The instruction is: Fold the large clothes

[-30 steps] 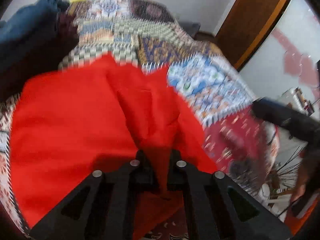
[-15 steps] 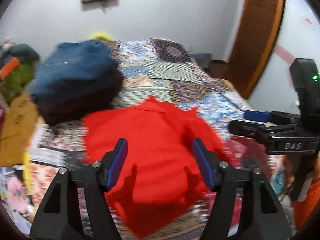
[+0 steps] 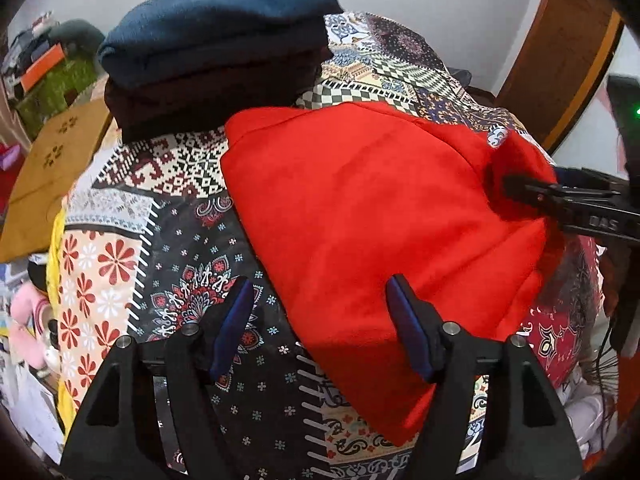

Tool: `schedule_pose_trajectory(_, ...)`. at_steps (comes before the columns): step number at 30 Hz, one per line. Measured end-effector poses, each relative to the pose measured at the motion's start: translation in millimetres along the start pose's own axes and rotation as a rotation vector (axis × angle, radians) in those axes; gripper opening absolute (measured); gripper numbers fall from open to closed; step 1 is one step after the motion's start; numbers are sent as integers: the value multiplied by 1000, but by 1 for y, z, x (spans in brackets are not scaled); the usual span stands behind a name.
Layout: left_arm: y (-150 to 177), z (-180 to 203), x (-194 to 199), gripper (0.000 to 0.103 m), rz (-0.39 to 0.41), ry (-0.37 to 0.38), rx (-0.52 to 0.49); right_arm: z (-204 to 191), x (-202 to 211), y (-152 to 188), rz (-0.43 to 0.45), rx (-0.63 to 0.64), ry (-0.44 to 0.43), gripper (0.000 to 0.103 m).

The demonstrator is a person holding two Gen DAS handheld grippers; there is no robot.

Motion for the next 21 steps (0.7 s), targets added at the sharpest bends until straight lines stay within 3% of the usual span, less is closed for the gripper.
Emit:
schedule_pose_trajectory(3,-1,4,0,68,7,-22,-24,12,1,14,-16,-23,-59,80)
schedule_pose_trajectory(10,12,3,3,69,16,-4,13,4,14,27,-1,106,39,79)
schedule_pose_trajectory(13,19,4,11,69,16,5,7,14,22,27,1,86,39,79)
schedule_pose_trajectory(15,24,3,15,76,19,-10,-8,31,26,26,18,63,87,79)
schedule_pose_trajectory(17,31,-1,17,84,16,-28,-14,54,27,30,-7,-11,107,78)
schedule_pose_trajectory(19,35,-3,16,85,12,-15,1,77,29,36,-29,-76,138,75)
schedule_pose_trajectory(21,38,-8,15,85,4,4,38,84,35,37,-33,-119,90,75)
Point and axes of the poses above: each gripper's, at about its wrist camera, not at the fingertips, and x roughly against the way its jaws point, z to its right, y to its underside, the point moved 10 cm from there along -x, roughly the way its jaws point, and after that the axes turned 6 degrees about y, right-handed, at the moved point
